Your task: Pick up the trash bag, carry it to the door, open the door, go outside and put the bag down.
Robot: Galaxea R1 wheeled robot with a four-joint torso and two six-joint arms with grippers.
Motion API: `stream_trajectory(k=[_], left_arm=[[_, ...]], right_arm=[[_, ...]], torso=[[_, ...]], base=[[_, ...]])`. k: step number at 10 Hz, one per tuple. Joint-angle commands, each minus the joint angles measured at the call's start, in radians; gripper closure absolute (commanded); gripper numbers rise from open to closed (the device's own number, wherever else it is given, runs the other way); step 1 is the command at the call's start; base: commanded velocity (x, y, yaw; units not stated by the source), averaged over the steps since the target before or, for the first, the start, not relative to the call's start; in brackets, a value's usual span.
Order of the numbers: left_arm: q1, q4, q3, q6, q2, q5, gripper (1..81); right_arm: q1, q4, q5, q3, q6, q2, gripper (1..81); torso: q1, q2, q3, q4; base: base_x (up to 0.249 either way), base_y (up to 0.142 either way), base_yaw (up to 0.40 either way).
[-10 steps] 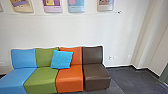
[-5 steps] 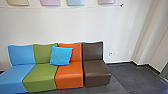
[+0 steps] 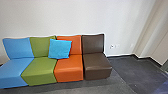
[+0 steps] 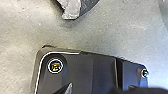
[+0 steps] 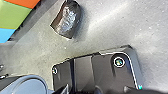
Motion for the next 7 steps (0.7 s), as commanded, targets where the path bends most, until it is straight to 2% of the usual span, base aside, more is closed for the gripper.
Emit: stream_trajectory(k=[1,3,4,6,7], left_arm=[[-0.088,-0.021,-0.054,-0.001,0.013,0.103,1.0],[-0.111,-0.033,-0.075,-0.001,0.030,0.117,1.0],[-0.121,-0.053,-0.092,-0.001,0.034,0.130,1.0],[-0.143,-0.066,-0.114,0.000,0.036,0.140,1.0],[-0.161,-0.069,-0.114,-0.001,0.036,0.165,1.0]], right_arm=[[0.069,0.020,-0.084,0.026,0.002,-0.069,1.0],[0.094,0.033,-0.103,0.045,0.002,-0.090,1.0],[0.099,0.036,-0.103,0.054,0.002,-0.102,1.0],[0.102,0.039,-0.103,0.065,0.002,-0.116,1.0],[0.108,0.041,-0.102,0.075,0.002,-0.124,1.0]], torso=[[0.060,-0.094,-0.088,0.000],[0.108,-0.168,-0.158,0.000],[0.130,-0.203,-0.097,0.000],[0.165,-0.256,-0.124,0.000],[0.186,-0.289,-0.131,0.000]], base=[[0.000,0.000,0.000],[0.000,0.000,0.000],[0.000,0.000,0.000],[0.000,0.000,0.000],[0.000,0.000,0.000]])
